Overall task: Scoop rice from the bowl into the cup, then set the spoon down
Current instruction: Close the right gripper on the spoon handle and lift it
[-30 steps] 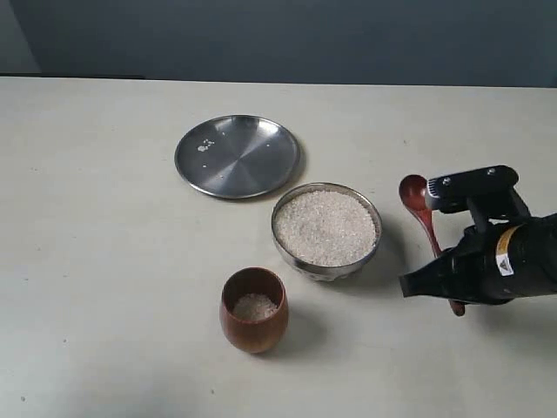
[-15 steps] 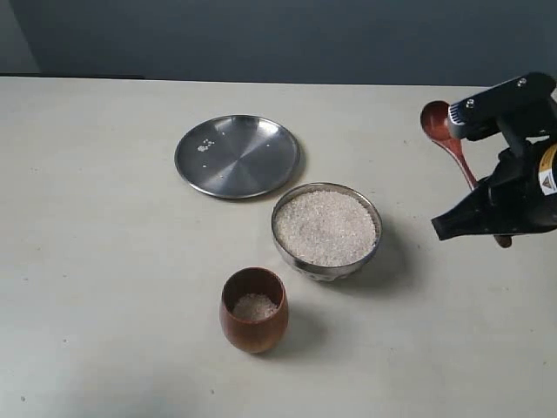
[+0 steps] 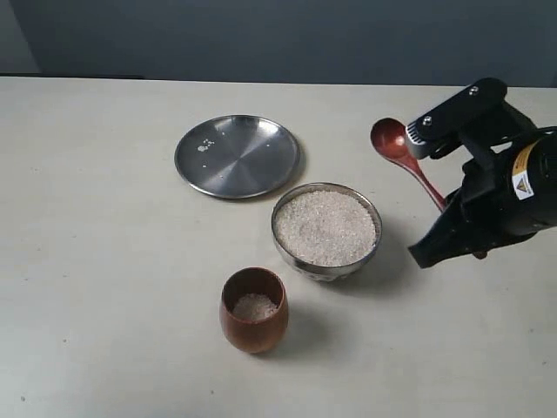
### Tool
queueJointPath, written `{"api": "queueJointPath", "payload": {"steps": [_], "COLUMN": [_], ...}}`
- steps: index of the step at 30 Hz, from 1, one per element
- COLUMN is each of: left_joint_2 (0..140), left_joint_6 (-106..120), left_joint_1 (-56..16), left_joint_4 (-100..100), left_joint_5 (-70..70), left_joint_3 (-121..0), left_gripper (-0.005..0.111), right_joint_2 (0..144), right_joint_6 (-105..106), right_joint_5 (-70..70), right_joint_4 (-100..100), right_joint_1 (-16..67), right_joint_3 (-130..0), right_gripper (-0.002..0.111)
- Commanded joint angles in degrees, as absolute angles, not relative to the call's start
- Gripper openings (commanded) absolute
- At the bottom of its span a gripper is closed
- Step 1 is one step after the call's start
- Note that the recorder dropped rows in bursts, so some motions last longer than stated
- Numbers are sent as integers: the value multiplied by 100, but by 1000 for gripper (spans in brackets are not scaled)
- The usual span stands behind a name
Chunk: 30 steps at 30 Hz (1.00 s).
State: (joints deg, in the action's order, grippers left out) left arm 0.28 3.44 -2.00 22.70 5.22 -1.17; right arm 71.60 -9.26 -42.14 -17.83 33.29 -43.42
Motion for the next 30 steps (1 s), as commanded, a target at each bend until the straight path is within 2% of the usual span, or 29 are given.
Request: {"api": "queueJointPath", "payload": {"steps": [1, 6, 10, 12, 16, 20, 26, 30], "left_joint_2": [0, 0, 0, 0, 107, 622, 1932, 2797], "left_joint_6": [347, 229, -1111, -1691, -2365, -2671, -3436, -3424], "left_joint_1": [-183, -183, -183, -183, -183, -183, -183, -183], "left_joint_4": [2714, 2678, 1831, 1306, 1024, 1051, 1054, 1054], "left_joint_5": [-768, -1416, -2694, -2902, -1694, -1057, -491, 407], "left_joint_3": [-103, -103, -103, -117, -457, -823, -1427, -1864], "left_gripper": [0, 0, 0, 0, 0, 0, 0, 0], "right_joint_2": [7170, 7170, 7170, 7170, 7183, 7407, 8108, 8531], "right_joint_6": [-878, -878, -857, -857, -762, -551, -101, 43], "right_joint_5": [-4235, -4187, -4255, -4317, -4575, -5184, -6282, -6587], "right_joint_4": [-1755, -1744, -1856, -1908, -1959, -2088, -2114, -2148], "right_joint_1": [3500, 3493, 3493, 3493, 3493, 3493, 3502, 3566], "right_joint_3": [-4383, -4383, -4383, -4396, -4648, -5145, -5919, -6183], "right_gripper": [-1, -1, -1, -1, -1, -1, -1, -1]}}
